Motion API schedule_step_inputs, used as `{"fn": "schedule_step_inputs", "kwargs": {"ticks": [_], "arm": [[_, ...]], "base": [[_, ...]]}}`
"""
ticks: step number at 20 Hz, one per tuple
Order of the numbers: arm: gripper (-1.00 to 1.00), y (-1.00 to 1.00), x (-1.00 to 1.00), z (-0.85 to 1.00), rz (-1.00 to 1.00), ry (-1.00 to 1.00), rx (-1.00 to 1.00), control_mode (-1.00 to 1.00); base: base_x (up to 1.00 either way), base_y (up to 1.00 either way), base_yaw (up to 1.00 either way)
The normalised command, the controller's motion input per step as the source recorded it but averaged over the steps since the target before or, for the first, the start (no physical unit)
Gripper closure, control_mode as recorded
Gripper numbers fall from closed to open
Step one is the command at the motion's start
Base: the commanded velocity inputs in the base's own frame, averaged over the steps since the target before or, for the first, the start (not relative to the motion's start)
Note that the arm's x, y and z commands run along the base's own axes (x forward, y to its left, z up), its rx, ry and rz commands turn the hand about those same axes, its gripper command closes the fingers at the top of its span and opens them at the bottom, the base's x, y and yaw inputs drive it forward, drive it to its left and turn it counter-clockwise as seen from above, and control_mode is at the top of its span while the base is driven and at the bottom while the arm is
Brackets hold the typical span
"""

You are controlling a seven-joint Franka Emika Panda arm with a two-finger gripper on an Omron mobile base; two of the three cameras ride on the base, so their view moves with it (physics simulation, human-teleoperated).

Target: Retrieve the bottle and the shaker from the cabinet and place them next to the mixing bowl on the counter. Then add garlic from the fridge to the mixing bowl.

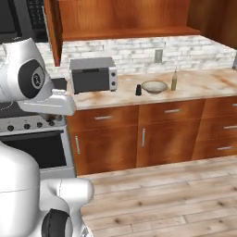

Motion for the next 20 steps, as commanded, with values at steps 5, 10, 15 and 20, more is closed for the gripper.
{"fn": "schedule_step_inputs", "kwargs": {"ticks": [5, 10, 15, 20], "arm": [[1.0, 0.0, 0.0, 0.0, 0.0, 0.0, 0.0, 1.0], [1.0, 0.0, 0.0, 0.0, 0.0, 0.0, 0.0, 1.0], [1.0, 0.0, 0.0, 0.0, 0.0, 0.0, 0.0, 1.0], [1.0, 0.0, 0.0, 0.0, 0.0, 0.0, 0.0, 1.0]], "base": [[0.88, -1.0, 0.18], [1.0, -1.0, 0.25], [1.0, -1.0, 0.25], [0.81, -0.65, 0.18]]}}
